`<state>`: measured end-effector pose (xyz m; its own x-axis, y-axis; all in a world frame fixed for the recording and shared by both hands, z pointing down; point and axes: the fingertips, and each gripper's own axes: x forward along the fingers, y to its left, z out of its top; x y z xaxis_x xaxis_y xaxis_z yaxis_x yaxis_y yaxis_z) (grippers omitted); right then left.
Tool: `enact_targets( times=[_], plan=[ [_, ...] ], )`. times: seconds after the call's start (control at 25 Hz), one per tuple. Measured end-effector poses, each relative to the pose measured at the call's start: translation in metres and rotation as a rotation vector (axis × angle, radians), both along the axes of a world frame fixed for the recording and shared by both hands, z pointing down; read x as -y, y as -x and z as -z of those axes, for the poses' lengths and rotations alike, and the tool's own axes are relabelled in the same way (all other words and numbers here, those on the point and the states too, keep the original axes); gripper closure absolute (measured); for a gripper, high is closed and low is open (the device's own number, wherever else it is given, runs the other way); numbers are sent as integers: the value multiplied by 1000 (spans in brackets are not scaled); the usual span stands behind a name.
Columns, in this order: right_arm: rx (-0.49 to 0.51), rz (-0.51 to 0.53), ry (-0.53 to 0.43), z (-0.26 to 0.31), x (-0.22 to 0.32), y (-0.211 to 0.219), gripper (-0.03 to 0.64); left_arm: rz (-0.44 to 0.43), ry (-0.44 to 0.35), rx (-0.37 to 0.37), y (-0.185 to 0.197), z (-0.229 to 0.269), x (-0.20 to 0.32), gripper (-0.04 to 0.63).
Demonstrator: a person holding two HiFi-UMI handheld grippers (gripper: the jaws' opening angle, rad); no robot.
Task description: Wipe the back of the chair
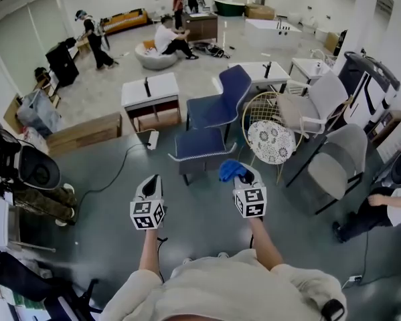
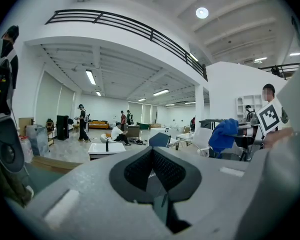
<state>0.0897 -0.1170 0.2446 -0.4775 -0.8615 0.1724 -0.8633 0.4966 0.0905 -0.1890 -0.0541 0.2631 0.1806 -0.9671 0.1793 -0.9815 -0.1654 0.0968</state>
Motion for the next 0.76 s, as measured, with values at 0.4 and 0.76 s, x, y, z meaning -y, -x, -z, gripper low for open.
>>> enact_targets(
  times=[0.4, 0.76],
  plan=[
    [-1, 3, 8, -5, -4, 2, 571, 1, 7, -5, 0, -5, -6, 595],
    [-9, 9, 21, -16, -8, 2, 571, -4, 7, -11, -4, -9, -7, 595]
  ],
)
